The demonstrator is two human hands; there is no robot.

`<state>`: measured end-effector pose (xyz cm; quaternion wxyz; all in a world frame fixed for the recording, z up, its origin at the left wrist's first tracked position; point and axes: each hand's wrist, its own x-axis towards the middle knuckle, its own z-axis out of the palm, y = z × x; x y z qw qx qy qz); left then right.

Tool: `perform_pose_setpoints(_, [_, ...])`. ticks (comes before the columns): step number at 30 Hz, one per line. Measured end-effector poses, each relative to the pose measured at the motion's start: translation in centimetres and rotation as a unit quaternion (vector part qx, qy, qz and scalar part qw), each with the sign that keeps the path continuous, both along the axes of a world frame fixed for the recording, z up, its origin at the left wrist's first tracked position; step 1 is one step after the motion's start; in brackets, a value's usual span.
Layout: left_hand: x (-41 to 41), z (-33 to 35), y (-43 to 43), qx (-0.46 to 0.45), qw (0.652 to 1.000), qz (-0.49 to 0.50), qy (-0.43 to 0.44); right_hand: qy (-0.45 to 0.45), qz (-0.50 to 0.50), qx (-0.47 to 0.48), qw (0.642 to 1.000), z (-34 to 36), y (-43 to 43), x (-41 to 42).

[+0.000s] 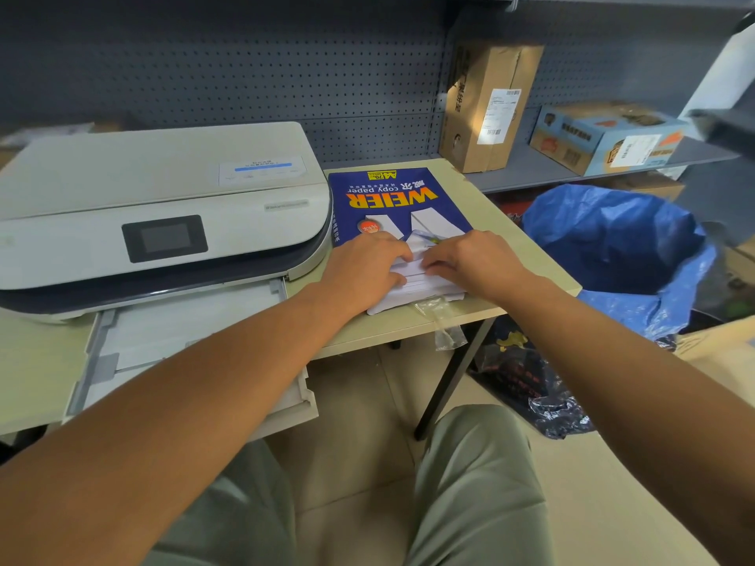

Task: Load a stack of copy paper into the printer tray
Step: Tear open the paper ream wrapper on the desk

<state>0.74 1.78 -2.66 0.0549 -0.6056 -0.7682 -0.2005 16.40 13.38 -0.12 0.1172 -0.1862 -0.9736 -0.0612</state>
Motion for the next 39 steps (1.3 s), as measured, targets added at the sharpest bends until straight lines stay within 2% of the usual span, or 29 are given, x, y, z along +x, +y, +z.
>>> perform_pose_setpoints(27, [0.02,0.06,0.28,0.005,1.000,0.017,-0.018,-0.013,-0.011,0.004,1.000,0.13,-0.16,0.06])
perform_pose_setpoints(39, [-0.17,0.12,0.40,-0.008,1.000,0.011,-0.027,0.011,-0.023,-0.001,1.000,-0.56,-0.01,-0.06])
